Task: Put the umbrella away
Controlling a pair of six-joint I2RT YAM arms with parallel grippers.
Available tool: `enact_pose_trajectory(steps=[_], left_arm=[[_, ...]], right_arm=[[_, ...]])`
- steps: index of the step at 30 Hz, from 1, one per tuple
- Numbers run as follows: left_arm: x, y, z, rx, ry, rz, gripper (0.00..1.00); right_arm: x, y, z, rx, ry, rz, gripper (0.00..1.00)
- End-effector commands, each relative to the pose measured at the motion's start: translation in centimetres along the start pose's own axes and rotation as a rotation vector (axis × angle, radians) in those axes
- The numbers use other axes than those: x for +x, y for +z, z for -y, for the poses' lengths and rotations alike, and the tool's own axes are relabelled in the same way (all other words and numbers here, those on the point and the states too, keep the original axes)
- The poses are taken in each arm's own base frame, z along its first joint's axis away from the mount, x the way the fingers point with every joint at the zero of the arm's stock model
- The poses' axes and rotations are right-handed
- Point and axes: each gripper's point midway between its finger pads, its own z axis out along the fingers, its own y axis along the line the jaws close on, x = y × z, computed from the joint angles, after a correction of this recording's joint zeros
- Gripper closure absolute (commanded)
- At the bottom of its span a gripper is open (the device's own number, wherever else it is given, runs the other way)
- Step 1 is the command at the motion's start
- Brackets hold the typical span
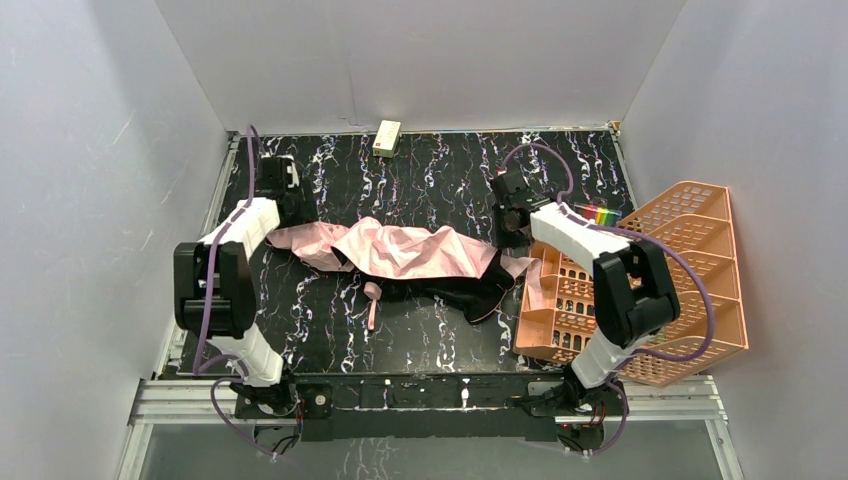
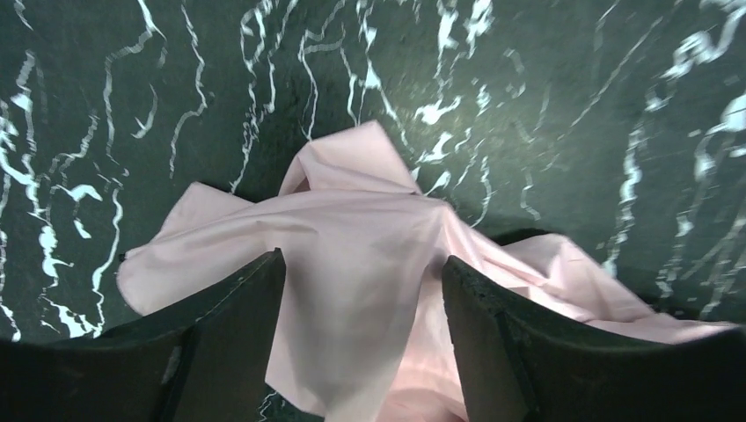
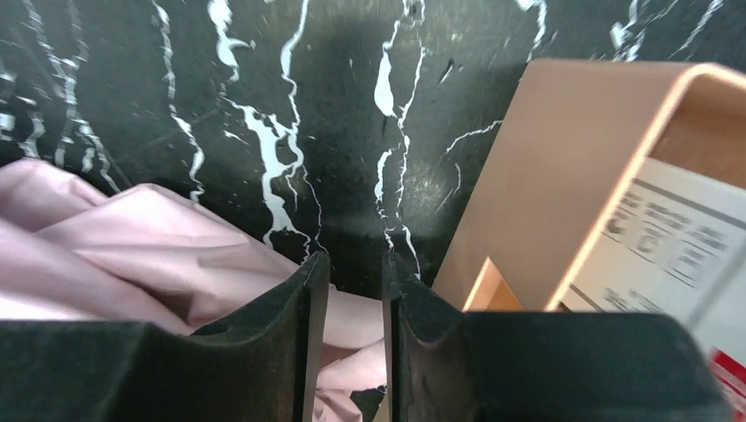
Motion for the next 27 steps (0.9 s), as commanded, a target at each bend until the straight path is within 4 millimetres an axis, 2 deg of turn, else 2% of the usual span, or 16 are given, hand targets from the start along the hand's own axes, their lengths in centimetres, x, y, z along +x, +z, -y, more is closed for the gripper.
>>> enact_pose_trajectory(steps=[1, 8, 13, 17, 22, 27], left_arm=[[1.2, 1.0, -0.5, -0.02, 0.054, -0.078, 0.4], [5.4, 1.7, 1.8, 0.106, 0.033, -0.203, 0.49], [8.5, -0.1, 4.8, 0.214, 0.032, -0.257, 0.51], [10.3, -2.2, 7.9, 0.298, 0.049, -0.261, 0.52], [11.2, -4.1, 12.7, 0.46, 0.072, -0.224, 0.51], [12.0, -5.5, 17.5, 0.627, 0.111, -0.223, 0.51]], right_arm=[[0.4, 0.6, -0.4, -0.023, -0.011, -0.053, 0.65], [3.8, 1.4, -3.6, -0.204, -0.007, -0.169, 0.71], [6.1, 1.3, -5.9, -0.284, 0.001, -0.228, 0.71], [7.3, 1.1, -7.6, -0.329, 0.013, -0.251, 0.71], [7.2, 0.9, -10.5, -0.395, 0.049, -0.237, 0.71], [6.5, 0.5, -14.7, -0.489, 0.086, -0.217, 0.69]])
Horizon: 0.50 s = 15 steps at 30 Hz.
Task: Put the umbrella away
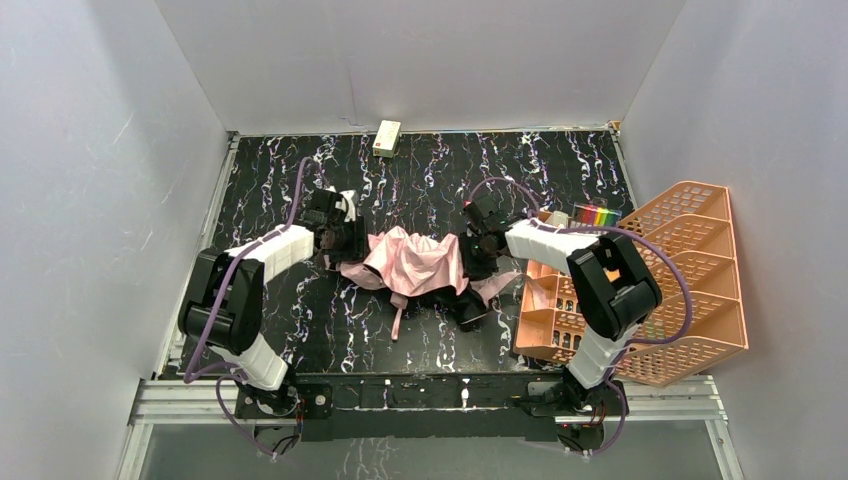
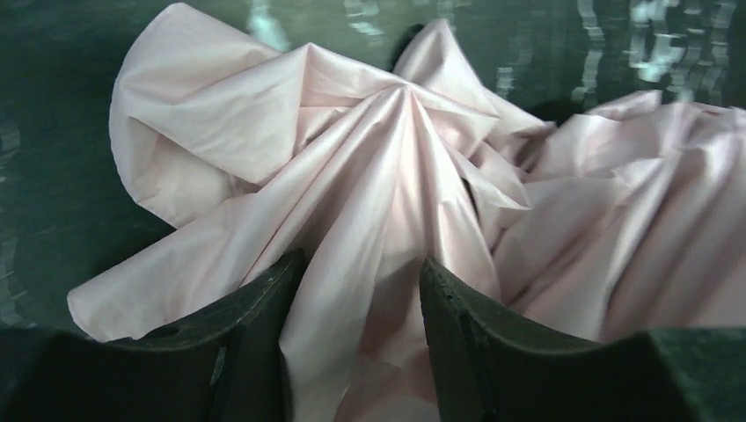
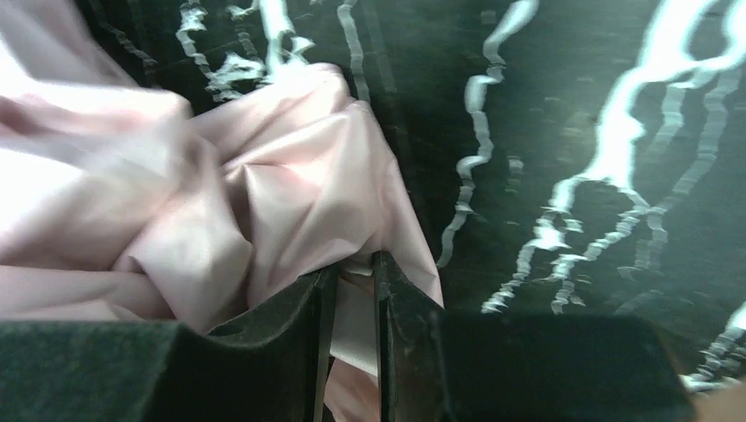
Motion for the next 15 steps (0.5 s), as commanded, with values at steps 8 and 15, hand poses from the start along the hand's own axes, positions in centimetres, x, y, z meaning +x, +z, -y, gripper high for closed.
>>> enact_pose_trajectory(steps=[8, 15], left_arm=[[2.0, -0.4, 13.4, 0.502, 0.241, -0.055, 0.47], [0.0, -0.8, 16.6, 0.652, 0.348, -0.054, 0.47]], right_arm=[[-3.1, 0.3, -11.6, -0.467, 0.246, 0.158, 0.65], [-2.8, -1.4, -15.1, -0.649, 0.347, 0.226, 0.58]])
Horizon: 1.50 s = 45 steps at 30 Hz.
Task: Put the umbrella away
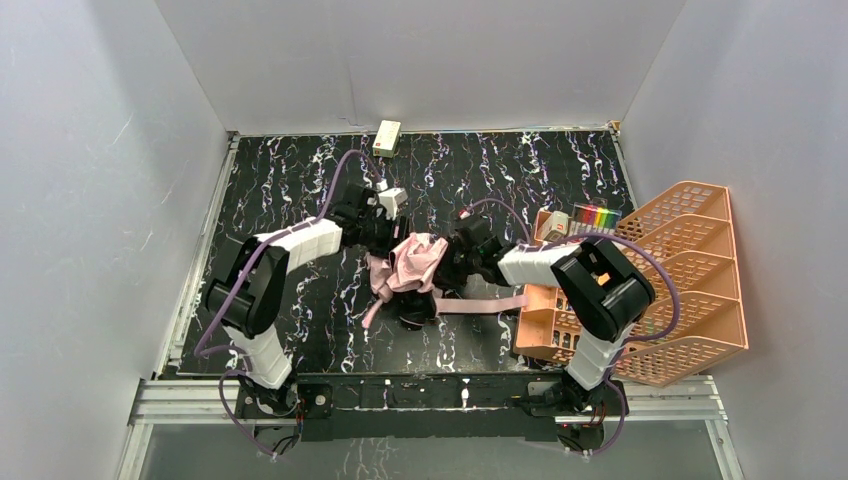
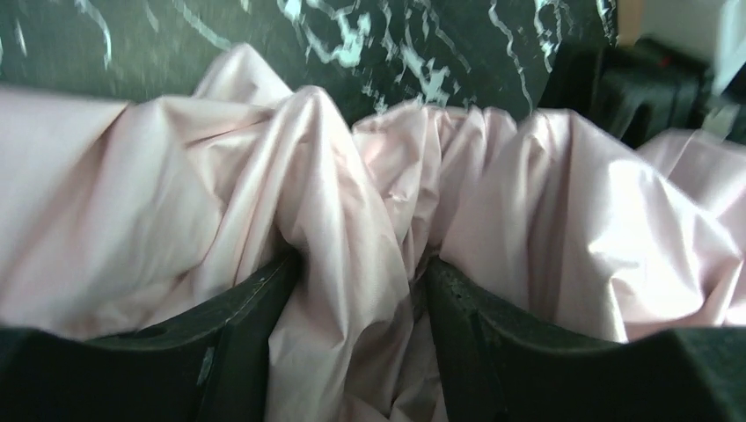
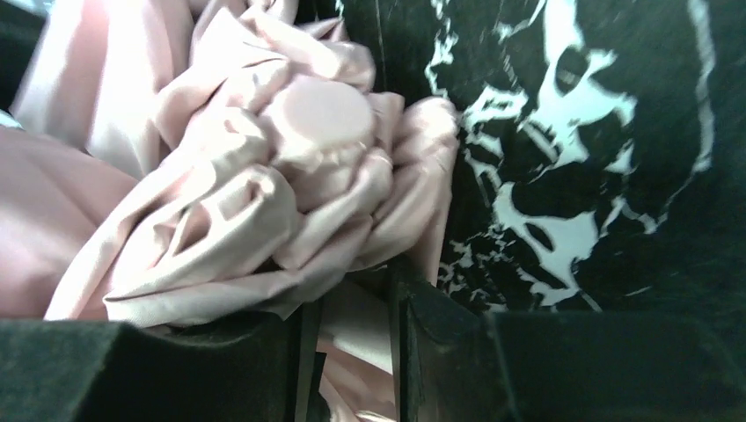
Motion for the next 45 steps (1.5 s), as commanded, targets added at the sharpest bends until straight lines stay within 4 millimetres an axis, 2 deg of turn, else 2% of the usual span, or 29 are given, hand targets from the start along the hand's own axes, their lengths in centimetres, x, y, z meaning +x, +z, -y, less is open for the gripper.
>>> enact_pose_trajectory(steps=[1, 5, 7, 11, 14, 18, 20, 23, 25, 26, 27, 28, 31, 34, 39, 43, 45], left_arm=[[-2.8, -0.2, 4.5, 0.196, 0.135, 0.007, 0.46], [-5.3, -0.3, 2.0, 0.058, 0.166, 0.044, 0.43], [-6.7, -0.3, 0.9, 0.019, 0.137, 0.073, 0.37], [-8.9, -1.2, -0.7, -0.059, 0.096, 0.129, 0.29], [-10.5, -3.3, -2.3, -0.128, 0.054, 0.213, 0.19], [-12.9, -7.2, -3.5, -0.151, 0.012, 0.332, 0.08], [-13.5, -9.1, -3.9, -0.167, 0.005, 0.365, 0.05], [-11.7, -12.2, -3.7, -0.232, 0.0, 0.394, 0.02], [-9.1, -13.9, -3.4, -0.276, -0.038, 0.412, 0.02], [-7.7, -15.1, -2.6, -0.278, -0.076, 0.446, 0.02], [-5.5, -15.4, -2.0, -0.258, -0.13, 0.45, 0.02], [-3.8, -15.8, -0.7, -0.217, -0.156, 0.467, 0.02], [0.4, -15.2, 1.1, -0.154, -0.204, 0.459, 0.02], [2.5, -14.2, 2.3, -0.104, -0.218, 0.433, 0.02], [2.2, -12.9, 2.9, -0.075, -0.202, 0.416, 0.02], [1.0, -12.0, 2.9, -0.061, -0.191, 0.411, 0.02], [-0.4, -11.7, 3.1, -0.052, -0.166, 0.43, 0.02]], right_arm=[[-0.7, -1.7, -7.1, -0.298, 0.056, 0.119, 0.56], [0.3, -3.1, -6.9, -0.297, 0.013, 0.134, 0.48], [1.3, -3.4, -6.4, -0.261, -0.049, 0.113, 0.45], [1.3, -5.4, -3.5, -0.097, -0.155, 0.158, 0.4], [0.9, -7.7, -1.5, 0.025, -0.233, 0.205, 0.38], [1.1, -10.5, 0.9, 0.136, -0.334, 0.225, 0.34], [1.6, -11.4, 0.8, 0.107, -0.416, 0.224, 0.32], [3.6, -13.3, -0.2, -0.044, -0.62, 0.208, 0.22], [5.4, -13.6, -0.5, -0.153, -0.683, 0.193, 0.19], [6.2, -13.7, -1.4, -0.236, -0.711, 0.184, 0.19], [6.6, -13.6, -2.4, -0.304, -0.73, 0.18, 0.19], [7.0, -13.1, -2.7, -0.333, -0.743, 0.155, 0.21], [7.1, -11.0, -3.6, -0.404, -0.825, 0.154, 0.21], [8.6, -8.0, -3.4, -0.435, -0.882, 0.12, 0.21], [9.9, -5.8, -1.7, -0.388, -0.885, 0.096, 0.23], [10.8, -5.0, -0.4, -0.382, -0.875, 0.068, 0.26], [11.3, -4.8, -0.1, -0.386, -0.872, 0.048, 0.3]])
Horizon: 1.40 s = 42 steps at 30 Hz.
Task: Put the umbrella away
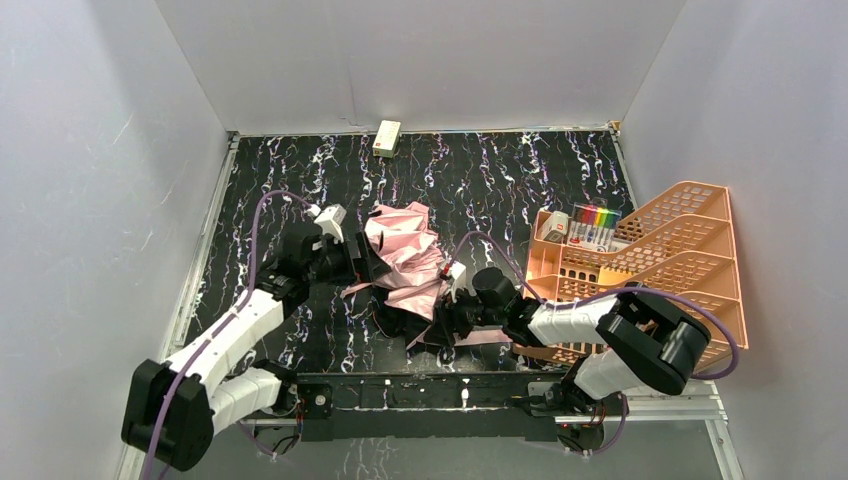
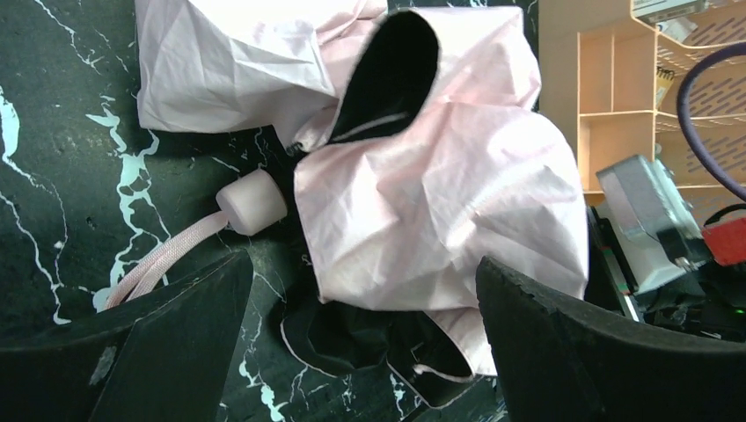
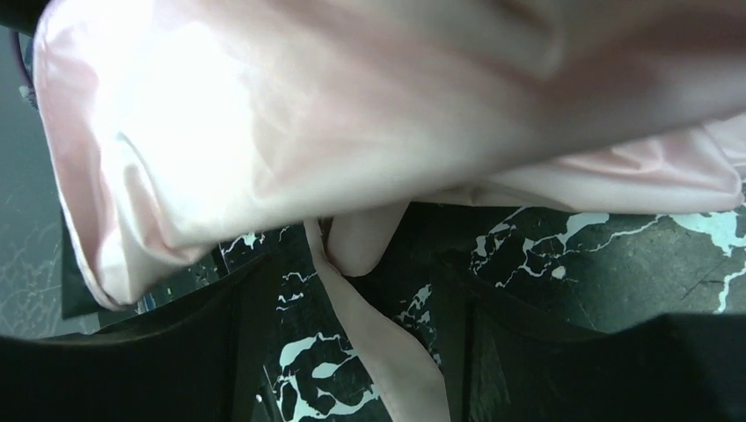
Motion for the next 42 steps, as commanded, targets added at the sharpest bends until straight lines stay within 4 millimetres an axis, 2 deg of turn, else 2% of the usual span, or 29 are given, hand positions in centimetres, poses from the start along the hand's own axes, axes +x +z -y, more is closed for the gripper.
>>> enact_pose_trajectory(steps=[1, 6, 13, 18, 20, 25, 28, 31, 35, 39, 42], left_arm=[[-2.9, 1.2, 2.0, 0.067, 0.042, 0.051, 0.02], [-4.1, 2.2, 2.0, 0.06, 0.064, 0.057, 0.02], [-4.3, 2.8, 1.8, 0.051, 0.061, 0.058, 0.02], [-4.0, 2.8, 1.5, 0.044, 0.058, 0.049, 0.02], [-3.8, 2.8, 1.3, 0.033, 0.056, 0.048, 0.02], [-3.5, 2.5, 0.8, 0.012, 0.056, 0.046, 0.02], [-3.3, 2.3, 0.5, 0.0, 0.057, 0.045, 0.02], [-3.2, 2.2, 0.4, -0.009, 0.057, 0.05, 0.02], [-3.4, 2.0, 0.6, -0.004, 0.06, 0.059, 0.02], [-4.1, 1.4, 2.3, 0.07, 0.078, 0.075, 0.02], [-5.0, 0.3, 3.3, 0.096, 0.093, 0.116, 0.02]], right_arm=[[-0.6, 0.5, -0.5, -0.032, -0.037, 0.05, 0.33], [0.1, 0.5, -1.1, -0.044, -0.025, 0.027, 0.47], [1.6, 0.0, -2.3, -0.062, 0.008, -0.012, 0.47], [3.0, 0.1, -2.1, -0.059, 0.026, -0.045, 0.54], [3.1, 0.2, -2.3, -0.067, 0.029, -0.048, 0.6], [2.3, 0.0, -3.5, -0.108, 0.026, -0.044, 0.89], [0.3, -0.8, -5.3, -0.167, 0.019, -0.007, 1.0], [-2.9, -2.1, -7.4, -0.211, 0.003, 0.057, 1.0], [-8.7, -4.1, -9.8, -0.22, -0.049, 0.164, 1.0], [-14.0, -5.0, -10.4, -0.147, -0.065, 0.258, 1.0], [-17.4, -4.6, -10.4, -0.105, -0.063, 0.314, 1.0]])
